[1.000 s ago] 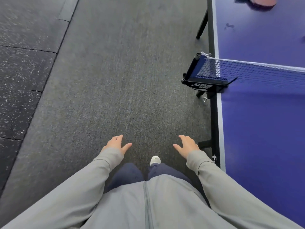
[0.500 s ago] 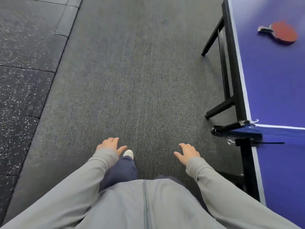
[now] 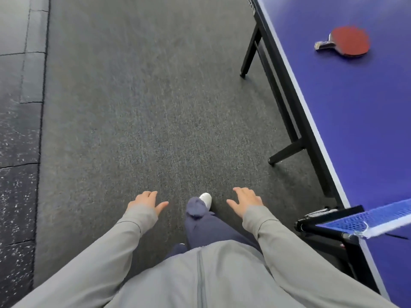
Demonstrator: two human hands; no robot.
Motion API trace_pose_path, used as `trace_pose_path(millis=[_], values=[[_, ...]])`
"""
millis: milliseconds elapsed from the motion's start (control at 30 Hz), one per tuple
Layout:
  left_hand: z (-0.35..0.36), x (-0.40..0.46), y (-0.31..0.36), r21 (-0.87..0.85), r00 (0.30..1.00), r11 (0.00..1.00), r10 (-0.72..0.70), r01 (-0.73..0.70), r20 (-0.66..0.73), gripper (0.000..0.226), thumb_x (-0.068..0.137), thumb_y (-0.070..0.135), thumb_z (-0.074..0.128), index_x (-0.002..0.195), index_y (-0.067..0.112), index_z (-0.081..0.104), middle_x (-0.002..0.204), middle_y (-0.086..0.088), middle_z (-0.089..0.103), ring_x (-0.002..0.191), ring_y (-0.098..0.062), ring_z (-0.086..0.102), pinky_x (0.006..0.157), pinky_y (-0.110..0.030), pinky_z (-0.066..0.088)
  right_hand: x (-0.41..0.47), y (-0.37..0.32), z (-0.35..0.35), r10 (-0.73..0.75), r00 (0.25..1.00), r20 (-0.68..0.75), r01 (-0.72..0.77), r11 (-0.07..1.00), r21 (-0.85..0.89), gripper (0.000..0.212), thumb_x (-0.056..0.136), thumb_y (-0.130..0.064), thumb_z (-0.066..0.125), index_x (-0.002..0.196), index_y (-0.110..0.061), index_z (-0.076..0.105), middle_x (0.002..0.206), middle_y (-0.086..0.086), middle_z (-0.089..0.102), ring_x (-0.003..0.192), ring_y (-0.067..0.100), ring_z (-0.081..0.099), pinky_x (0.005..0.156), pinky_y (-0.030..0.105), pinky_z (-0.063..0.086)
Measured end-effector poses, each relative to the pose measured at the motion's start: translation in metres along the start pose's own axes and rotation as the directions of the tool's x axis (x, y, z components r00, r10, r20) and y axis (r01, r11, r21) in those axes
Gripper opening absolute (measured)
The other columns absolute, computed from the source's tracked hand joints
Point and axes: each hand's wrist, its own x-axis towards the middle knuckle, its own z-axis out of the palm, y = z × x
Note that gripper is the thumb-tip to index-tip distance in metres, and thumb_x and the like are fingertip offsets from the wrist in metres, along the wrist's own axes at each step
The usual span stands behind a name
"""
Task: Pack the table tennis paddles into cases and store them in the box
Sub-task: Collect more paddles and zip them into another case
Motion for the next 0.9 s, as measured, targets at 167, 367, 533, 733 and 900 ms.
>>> trace_pose_path(millis=[167, 367, 533, 733, 900], values=[[-0.07, 0.067, 0.052, 0.058, 0.998, 0.996, 0.065, -0.064, -0.005, 0.066, 0.092, 0.059, 0.034, 0.145, 0.02, 0.029, 0.149, 0.0, 0.033, 0.134, -0.023, 0.035, 0.104, -0.039, 0.035, 0.049, 0.015, -0.053, 0.095, 0.995, 0.017, -0.096, 0.988, 0.122, 0.056, 0.094, -0.05, 0.043, 0.142, -0.022, 0.033, 0.144, 0.003, 0.039, 0.136, 0.023, 0.032, 0.107, 0.041, 0.031], [-0.156, 0.14, 0.142, 0.126, 0.965, 0.959, 0.26, -0.254, -0.035, 0.065, 0.092, 0.058, 0.037, 0.144, 0.02, 0.03, 0.148, -0.001, 0.035, 0.133, -0.023, 0.036, 0.103, -0.04, 0.035, 0.09, 0.045, -0.12, 0.22, 0.975, -0.036, -0.202, 0.942, 0.268, 0.055, 0.095, -0.048, 0.043, 0.141, -0.021, 0.033, 0.144, 0.005, 0.04, 0.135, 0.025, 0.033, 0.107, 0.041, 0.032], [-0.215, 0.191, 0.219, 0.191, 0.904, 0.888, 0.428, -0.418, -0.011, 0.061, 0.092, 0.056, 0.041, 0.142, 0.023, 0.034, 0.147, 0.001, 0.036, 0.133, -0.023, 0.036, 0.104, -0.04, 0.034, 0.117, 0.066, -0.163, 0.335, 0.939, -0.073, -0.276, 0.864, 0.421, 0.055, 0.096, -0.047, 0.042, 0.143, -0.021, 0.031, 0.147, 0.004, 0.037, 0.137, 0.024, 0.031, 0.107, 0.041, 0.03], [-0.286, 0.25, 0.324, 0.288, 0.782, 0.735, 0.615, -0.614, 0.097, 0.062, 0.094, 0.053, 0.038, 0.146, 0.02, 0.028, 0.15, 0.0, 0.032, 0.135, -0.023, 0.032, 0.108, -0.04, 0.031, 0.146, 0.087, -0.213, 0.511, 0.858, -0.058, -0.385, 0.713, 0.585, 0.058, 0.096, -0.046, 0.042, 0.146, -0.021, 0.028, 0.151, 0.001, 0.032, 0.14, 0.021, 0.027, 0.111, 0.041, 0.027], [-0.354, 0.279, 0.407, 0.286, 0.646, 0.597, 0.753, -0.75, 0.122, 0.063, 0.094, 0.053, 0.038, 0.146, 0.019, 0.027, 0.149, -0.002, 0.033, 0.133, -0.024, 0.036, 0.108, -0.04, 0.033, 0.16, 0.102, -0.259, 0.666, 0.745, -0.041, -0.458, 0.555, 0.694, 0.055, 0.095, -0.047, 0.043, 0.143, -0.02, 0.032, 0.148, 0.001, 0.037, 0.138, 0.022, 0.031, 0.109, 0.038, 0.029]])
